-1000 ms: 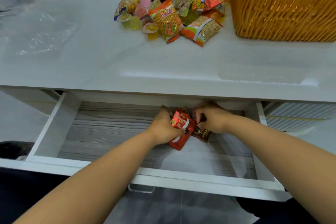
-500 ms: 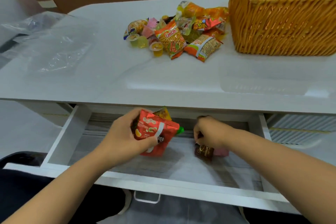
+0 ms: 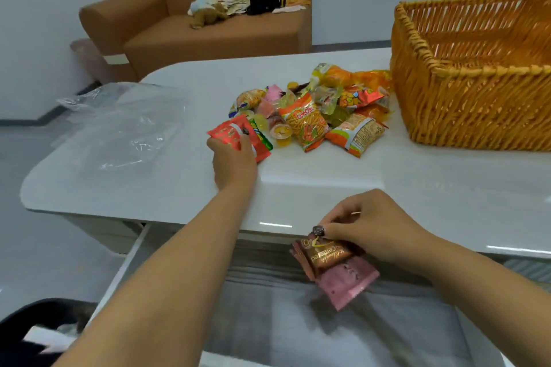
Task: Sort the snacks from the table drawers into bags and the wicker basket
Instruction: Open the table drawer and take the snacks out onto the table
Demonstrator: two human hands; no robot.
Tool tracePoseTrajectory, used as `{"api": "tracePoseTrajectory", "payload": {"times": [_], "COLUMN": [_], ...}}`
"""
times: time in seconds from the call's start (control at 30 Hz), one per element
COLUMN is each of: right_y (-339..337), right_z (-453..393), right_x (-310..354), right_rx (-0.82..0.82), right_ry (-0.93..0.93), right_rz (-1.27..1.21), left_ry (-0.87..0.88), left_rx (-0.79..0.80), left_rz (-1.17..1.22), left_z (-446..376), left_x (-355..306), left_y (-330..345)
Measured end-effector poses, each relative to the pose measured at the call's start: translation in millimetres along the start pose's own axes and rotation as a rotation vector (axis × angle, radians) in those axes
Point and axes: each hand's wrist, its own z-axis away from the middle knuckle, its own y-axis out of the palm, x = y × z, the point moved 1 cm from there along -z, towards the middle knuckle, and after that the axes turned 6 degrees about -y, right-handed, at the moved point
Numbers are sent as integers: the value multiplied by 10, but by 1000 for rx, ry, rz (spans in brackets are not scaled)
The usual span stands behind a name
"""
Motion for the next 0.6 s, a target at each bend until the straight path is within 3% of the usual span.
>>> {"api": "tracePoseTrajectory", "payload": {"times": [0.17,0.33,0.43,0.6], "right_y": [-68,-72,-45,-74], "right_z": [-305,-696,-1063,-1752], "right_x": [-14,159,355,723], "right_rx": [-310,-508,-587,-712], "right_ry": [135,108,68,54], "right_rz": [-349,-647,-862,-954], "left_ry": [113,316,282,211], "left_rx": [16,-60,-56,-68], "left_rz": [-313,-559,-546,-456], "left_z": [-131,-130,-199,-264], "left_x": [-33,102,113,106], "left_y": [152,282,318,307]}}
